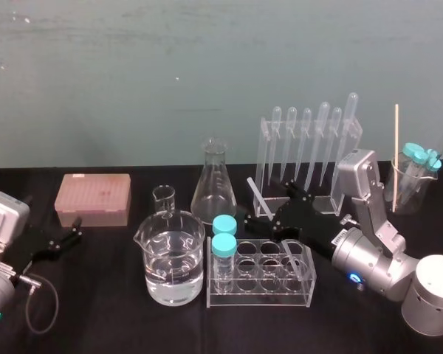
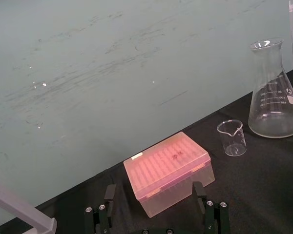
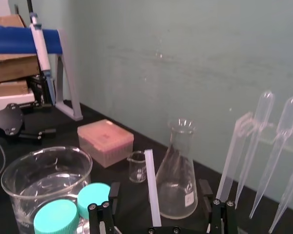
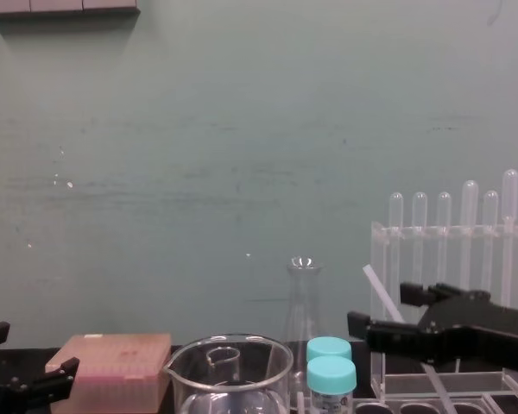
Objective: Pick up the stirring rod with one hand, then place it down.
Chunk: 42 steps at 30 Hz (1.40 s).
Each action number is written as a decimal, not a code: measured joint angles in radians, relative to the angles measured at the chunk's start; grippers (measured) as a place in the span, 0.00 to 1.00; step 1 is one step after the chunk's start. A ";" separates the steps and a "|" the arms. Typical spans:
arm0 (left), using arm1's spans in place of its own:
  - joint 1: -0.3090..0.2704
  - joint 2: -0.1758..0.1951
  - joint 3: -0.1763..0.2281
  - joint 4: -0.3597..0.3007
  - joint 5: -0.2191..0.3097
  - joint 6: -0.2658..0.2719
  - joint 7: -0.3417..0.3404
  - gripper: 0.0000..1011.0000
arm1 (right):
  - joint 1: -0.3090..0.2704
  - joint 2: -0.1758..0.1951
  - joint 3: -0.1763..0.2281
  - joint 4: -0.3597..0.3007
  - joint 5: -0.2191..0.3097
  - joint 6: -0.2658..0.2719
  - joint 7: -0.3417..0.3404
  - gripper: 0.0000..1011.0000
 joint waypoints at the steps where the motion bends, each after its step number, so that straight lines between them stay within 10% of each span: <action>1: 0.000 0.000 0.000 0.000 0.000 0.000 0.000 0.99 | 0.002 -0.003 0.000 0.005 0.001 0.012 0.005 0.99; 21: 0.000 0.000 0.000 0.000 0.000 0.000 0.000 0.99 | 0.003 -0.006 0.003 0.008 -0.003 0.023 0.009 0.95; 42: 0.000 0.000 0.000 0.000 0.000 0.000 0.000 0.99 | 0.002 -0.004 0.003 0.006 -0.004 0.018 0.007 0.33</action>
